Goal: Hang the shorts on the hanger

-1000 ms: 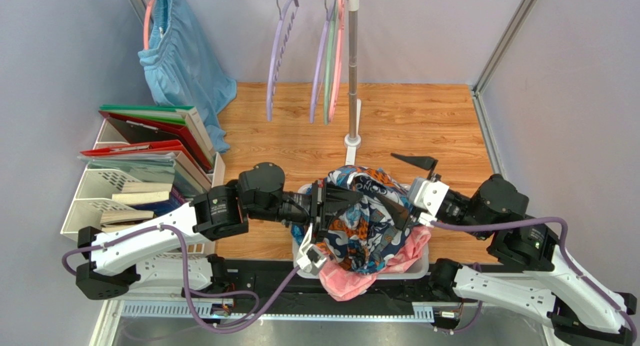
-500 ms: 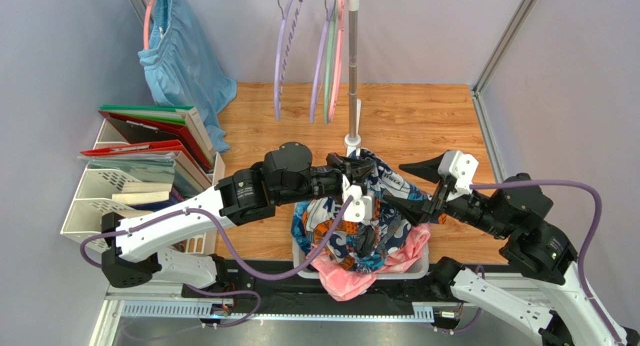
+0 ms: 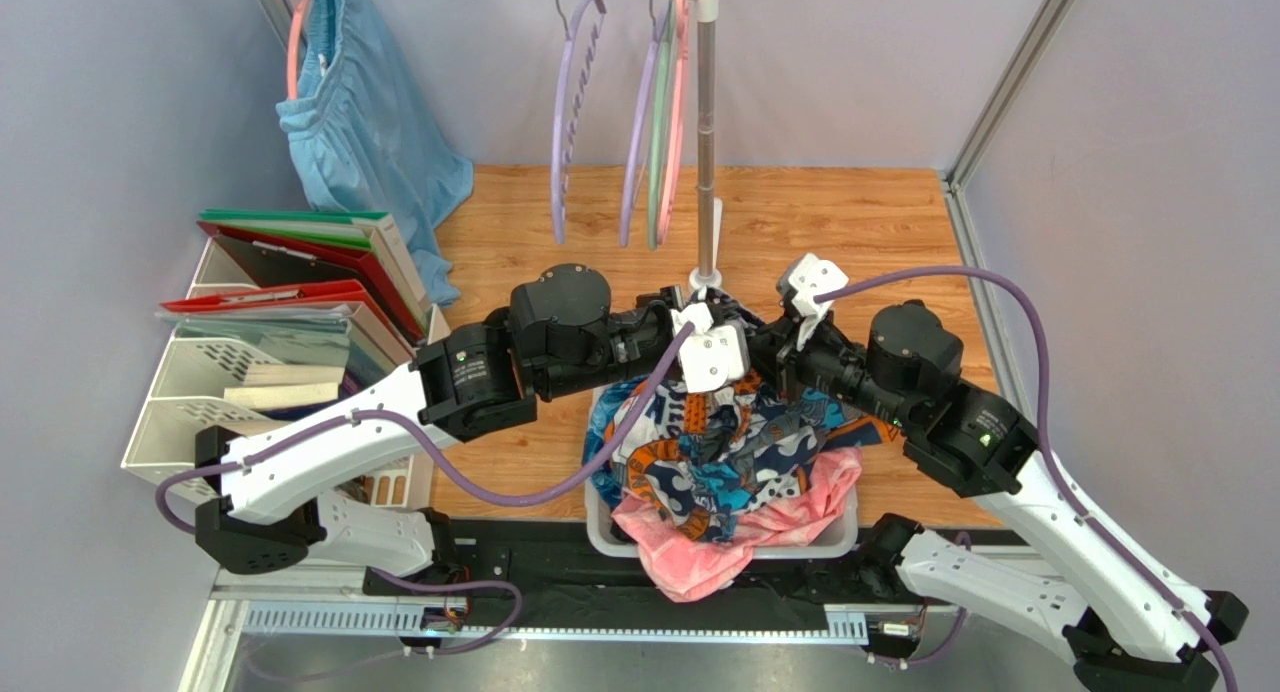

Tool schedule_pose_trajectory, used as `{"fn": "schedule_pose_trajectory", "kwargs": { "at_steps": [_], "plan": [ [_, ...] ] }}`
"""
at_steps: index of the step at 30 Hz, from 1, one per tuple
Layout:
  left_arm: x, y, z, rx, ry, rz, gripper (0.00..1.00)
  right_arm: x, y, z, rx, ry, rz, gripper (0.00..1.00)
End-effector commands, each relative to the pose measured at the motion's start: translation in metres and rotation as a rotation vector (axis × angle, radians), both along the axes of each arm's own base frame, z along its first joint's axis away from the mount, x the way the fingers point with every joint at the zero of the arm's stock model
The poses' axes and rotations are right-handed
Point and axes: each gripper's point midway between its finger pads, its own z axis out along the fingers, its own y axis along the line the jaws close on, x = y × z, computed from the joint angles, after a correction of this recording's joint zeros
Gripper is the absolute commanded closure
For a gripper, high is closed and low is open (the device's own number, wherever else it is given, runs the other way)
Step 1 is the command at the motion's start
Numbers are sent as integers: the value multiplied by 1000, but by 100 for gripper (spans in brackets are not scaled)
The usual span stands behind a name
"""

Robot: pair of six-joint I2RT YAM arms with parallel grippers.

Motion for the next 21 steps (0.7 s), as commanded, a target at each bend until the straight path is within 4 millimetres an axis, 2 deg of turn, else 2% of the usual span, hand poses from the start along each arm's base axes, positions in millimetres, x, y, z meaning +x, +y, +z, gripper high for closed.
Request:
{"fn": "schedule_pose_trajectory", "kwargs": {
  "at_steps": [1,3,4,5,6,7,10,14,20,21],
  "plan": [
    [-27,14,4,16,103,-107,100,32,-41,37,-12,-183,-250,100],
    [-38,24,-1,27,124,-171,74,28,-50,41,-53,-250,-240,100],
    [-43,37,-3,30,127,-191,61,16,-55,49,-41,-296,-202,100],
    [-37,45,-4,22,124,-183,39,11,-58,53,-72,-356,-173,100],
    [-43,49,-4,25,91,-231,32,5,-59,49,-93,-377,-141,100],
    [-45,56,-7,42,57,-243,16,-9,-58,55,-82,-420,-71,100],
    [-50,59,-15,121,-34,-309,1,-29,-57,50,-128,-485,48,100],
    [-64,50,-22,211,-132,-461,1,-41,-52,45,-161,-520,139,100],
    [-78,28,-43,322,-343,-559,1,-38,-45,50,-138,-520,145,100],
    [-85,20,-47,312,-374,-576,1,-38,-45,52,-128,-520,138,100]
  ]
}}
